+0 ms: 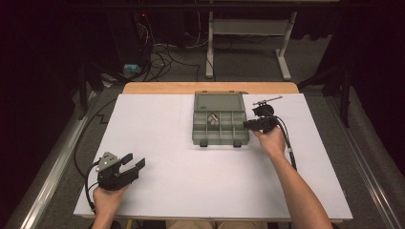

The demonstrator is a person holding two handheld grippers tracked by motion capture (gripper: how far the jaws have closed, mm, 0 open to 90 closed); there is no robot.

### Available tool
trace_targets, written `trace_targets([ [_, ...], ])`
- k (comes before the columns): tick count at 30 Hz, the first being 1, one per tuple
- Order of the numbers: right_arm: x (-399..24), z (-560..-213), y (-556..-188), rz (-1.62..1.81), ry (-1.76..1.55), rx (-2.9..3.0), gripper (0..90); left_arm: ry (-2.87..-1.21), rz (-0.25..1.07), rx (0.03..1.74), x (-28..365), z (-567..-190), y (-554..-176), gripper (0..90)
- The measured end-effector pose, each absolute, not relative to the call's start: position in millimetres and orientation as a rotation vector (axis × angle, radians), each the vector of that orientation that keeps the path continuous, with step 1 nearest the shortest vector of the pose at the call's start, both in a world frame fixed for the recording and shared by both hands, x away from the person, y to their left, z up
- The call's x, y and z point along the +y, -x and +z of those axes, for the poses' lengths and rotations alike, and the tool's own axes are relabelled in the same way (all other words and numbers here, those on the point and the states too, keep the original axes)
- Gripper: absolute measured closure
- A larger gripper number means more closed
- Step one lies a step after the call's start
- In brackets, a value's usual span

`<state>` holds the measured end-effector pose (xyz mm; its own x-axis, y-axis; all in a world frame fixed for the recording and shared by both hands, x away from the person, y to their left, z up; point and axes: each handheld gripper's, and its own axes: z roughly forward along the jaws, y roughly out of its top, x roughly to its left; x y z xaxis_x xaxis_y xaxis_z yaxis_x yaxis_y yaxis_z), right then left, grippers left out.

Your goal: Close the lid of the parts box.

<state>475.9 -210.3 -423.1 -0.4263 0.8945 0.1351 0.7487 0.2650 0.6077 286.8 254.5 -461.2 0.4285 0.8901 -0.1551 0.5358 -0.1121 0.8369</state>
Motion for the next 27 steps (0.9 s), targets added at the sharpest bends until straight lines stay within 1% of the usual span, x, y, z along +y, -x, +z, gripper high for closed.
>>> trace_targets([
  [6, -210.8, -423.2, -475.4, 0.894, -1.517, 2.305, 72.1, -1.777, 0.504, 1.207, 249.0, -454.1, -295.1, 43.9],
  [12, -213.0, -423.7, -475.2, 0.914, -1.535, 2.303, 73.2, -1.821, 0.452, 1.202, 236.8, -450.6, -320.5, 46.4],
  [14, -213.4, -423.5, -475.7, 0.914, -1.533, 2.308, 73.6, -1.831, 0.467, 1.189, 231.2, -448.5, -326.3, 46.3],
  [27, -214.6, -424.3, -475.5, 0.925, -1.529, 2.307, 73.9, -1.801, 0.423, 1.172, 214.8, -428.7, -361.9, 48.2],
])
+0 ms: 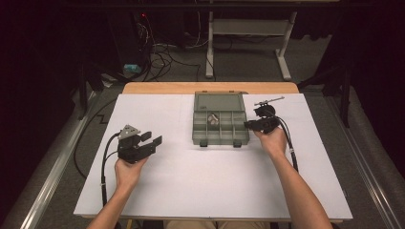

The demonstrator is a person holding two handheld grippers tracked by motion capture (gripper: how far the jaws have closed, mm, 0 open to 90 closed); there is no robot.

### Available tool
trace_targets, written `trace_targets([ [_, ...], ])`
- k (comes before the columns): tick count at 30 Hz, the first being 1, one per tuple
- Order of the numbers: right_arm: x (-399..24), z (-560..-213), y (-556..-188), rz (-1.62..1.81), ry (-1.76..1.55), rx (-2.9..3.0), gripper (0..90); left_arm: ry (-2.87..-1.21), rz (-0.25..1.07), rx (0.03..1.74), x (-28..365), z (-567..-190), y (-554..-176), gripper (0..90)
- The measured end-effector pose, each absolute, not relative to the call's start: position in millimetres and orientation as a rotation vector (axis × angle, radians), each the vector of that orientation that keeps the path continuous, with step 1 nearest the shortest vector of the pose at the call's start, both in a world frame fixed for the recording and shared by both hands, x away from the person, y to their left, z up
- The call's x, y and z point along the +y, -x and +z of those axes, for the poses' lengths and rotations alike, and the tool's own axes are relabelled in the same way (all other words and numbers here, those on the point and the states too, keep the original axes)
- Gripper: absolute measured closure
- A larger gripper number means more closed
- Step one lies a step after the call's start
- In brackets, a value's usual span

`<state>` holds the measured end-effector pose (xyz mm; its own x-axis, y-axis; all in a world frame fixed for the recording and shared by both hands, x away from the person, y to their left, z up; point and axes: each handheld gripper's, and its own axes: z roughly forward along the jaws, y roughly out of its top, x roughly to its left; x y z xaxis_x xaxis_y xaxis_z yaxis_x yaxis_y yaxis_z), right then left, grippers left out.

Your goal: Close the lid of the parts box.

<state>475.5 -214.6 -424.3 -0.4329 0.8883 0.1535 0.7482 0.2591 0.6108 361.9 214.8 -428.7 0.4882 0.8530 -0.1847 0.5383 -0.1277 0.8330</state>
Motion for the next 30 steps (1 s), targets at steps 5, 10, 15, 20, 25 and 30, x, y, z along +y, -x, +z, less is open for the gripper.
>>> trace_targets([
  [5, -214.9, -424.6, -475.2, 0.929, -1.527, 2.306, 73.9, -1.805, 0.436, 1.165, 207.8, -426.8, -375.4, 47.8],
  [10, -214.6, -424.6, -475.0, 0.929, -1.525, 2.303, 74.0, -1.832, 0.437, 1.169, 197.2, -426.9, -387.0, 44.9],
  [15, -214.5, -424.7, -474.5, 0.929, -1.524, 2.302, 74.0, -1.869, 0.424, 1.157, 184.7, -426.8, -397.5, 42.8],
  [20, -214.2, -425.0, -474.1, 0.927, -1.515, 2.299, 74.2, -1.889, 0.377, 1.140, 175.0, -427.0, -407.4, 42.5],
  [25, -213.8, -424.7, -474.2, 0.918, -1.504, 2.304, 74.3, -1.940, 0.369, 1.125, 164.3, -427.0, -420.4, 42.1],
  [30, -213.8, -424.3, -474.5, 0.913, -1.504, 2.309, 74.8, -1.978, 0.374, 1.115, 154.2, -425.8, -431.3, 45.4],
])
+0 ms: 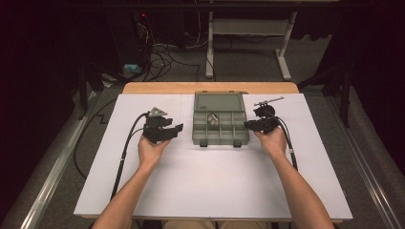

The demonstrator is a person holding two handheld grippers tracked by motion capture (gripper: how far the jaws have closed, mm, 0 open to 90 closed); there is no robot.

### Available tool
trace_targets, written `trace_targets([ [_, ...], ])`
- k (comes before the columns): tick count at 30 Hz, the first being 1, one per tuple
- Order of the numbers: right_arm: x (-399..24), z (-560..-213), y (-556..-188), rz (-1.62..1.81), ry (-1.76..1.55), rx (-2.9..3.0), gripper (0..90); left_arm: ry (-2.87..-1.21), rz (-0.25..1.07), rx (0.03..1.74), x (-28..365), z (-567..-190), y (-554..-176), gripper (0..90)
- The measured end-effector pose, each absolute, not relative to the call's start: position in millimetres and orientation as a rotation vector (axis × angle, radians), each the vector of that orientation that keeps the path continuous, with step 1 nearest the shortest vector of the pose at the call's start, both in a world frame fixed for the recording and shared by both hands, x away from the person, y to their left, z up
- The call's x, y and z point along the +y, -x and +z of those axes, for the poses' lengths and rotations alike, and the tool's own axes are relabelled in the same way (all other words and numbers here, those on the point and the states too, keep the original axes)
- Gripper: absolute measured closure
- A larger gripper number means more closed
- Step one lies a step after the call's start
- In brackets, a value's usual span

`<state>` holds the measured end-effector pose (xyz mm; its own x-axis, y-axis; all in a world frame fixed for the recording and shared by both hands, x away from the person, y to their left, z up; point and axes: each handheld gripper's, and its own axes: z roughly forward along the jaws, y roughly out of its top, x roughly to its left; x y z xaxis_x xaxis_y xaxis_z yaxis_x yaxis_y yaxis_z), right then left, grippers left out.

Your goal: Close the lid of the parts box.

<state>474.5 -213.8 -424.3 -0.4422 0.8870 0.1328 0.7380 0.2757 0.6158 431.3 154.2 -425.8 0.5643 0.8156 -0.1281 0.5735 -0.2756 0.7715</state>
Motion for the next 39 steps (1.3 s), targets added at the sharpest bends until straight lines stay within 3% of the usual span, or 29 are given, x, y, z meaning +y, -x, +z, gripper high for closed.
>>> trace_targets([
  [39, -213.4, -422.5, -476.0, 0.891, -1.493, 2.334, 76.1, -1.990, 0.150, 1.258, 109.5, -420.2, -531.6, 54.5],
])
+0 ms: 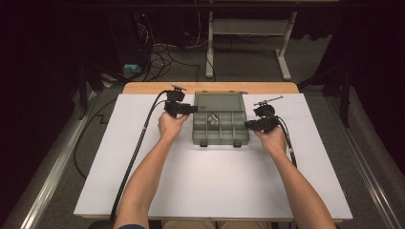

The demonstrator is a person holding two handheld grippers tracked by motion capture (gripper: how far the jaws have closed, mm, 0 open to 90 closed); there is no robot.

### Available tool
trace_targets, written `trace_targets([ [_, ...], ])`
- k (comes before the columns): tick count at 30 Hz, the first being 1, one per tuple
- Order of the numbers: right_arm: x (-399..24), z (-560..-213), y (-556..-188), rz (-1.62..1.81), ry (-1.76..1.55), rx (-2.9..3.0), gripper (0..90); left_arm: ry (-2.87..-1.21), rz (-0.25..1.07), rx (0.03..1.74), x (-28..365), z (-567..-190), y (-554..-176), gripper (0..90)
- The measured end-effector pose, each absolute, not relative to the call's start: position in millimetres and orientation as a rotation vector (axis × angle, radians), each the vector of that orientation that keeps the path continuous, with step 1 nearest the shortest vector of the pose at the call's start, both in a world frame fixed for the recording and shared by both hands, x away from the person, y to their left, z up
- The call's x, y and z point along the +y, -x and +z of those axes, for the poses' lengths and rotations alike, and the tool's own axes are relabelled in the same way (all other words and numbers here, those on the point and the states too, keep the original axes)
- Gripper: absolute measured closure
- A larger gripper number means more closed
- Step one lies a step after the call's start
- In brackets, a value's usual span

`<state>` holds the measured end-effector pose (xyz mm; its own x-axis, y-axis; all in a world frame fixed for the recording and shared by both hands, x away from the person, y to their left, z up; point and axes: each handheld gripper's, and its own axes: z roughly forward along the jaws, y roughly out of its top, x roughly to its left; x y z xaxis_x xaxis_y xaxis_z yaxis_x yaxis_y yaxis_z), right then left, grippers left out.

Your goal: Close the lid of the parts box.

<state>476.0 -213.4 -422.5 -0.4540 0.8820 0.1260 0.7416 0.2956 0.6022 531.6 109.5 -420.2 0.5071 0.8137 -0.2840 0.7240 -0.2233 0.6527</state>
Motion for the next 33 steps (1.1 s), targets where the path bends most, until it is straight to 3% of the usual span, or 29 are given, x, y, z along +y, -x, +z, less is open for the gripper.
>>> trace_targets([
  [15, -213.1, -422.2, -476.2, 0.885, -1.485, 2.337, 76.2, -1.983, 0.066, 1.362, 104.8, -430.9, -563.7, 56.1],
  [33, -213.4, -422.2, -476.5, 0.885, -1.482, 2.342, 76.2, -1.923, -0.051, 1.412, 101.7, -448.3, -573.9, 54.8],
])
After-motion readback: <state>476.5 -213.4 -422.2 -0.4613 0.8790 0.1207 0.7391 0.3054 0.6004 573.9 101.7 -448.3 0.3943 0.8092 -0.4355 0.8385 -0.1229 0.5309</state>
